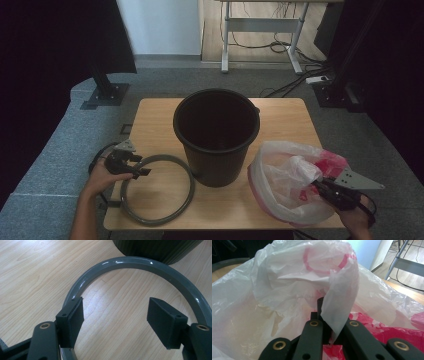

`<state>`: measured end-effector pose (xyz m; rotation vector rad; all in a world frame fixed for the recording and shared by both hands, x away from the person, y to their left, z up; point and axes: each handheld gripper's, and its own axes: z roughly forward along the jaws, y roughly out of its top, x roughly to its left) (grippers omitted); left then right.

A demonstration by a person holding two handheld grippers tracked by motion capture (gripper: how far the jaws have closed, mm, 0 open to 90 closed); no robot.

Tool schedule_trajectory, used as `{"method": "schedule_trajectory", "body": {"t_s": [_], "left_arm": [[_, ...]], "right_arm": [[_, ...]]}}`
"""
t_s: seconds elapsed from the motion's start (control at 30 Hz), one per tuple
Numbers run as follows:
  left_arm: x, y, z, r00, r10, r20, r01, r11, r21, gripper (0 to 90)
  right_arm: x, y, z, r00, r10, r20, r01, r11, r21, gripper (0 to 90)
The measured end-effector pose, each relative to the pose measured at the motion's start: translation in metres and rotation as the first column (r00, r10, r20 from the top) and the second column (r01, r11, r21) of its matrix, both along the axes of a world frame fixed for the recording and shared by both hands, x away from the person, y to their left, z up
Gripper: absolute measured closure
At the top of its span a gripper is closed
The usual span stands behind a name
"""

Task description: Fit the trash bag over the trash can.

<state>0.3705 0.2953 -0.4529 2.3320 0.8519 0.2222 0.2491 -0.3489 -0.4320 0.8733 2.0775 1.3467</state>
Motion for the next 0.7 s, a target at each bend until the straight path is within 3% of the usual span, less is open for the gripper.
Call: {"method": "schedule_trajectory", "body": {"t_s": [0.37,0.7], "left_arm": [[0.000,0.001,0.000,1.0000,0.001,0.000,-0.001,1.0000,0.002,30.0],[0.000,0.000,-0.001,1.0000,0.001,-0.004,-0.001,1.0000,0.007,30.0]], "right_arm": [[0.002,0.000,0.013,0.9997,0.000,0.026,0.000,0.9999,0.012,87.7],[0.006,-0.002,0.033,0.9983,-0.006,0.058,0.005,0.9999,0.015,87.7]]}}
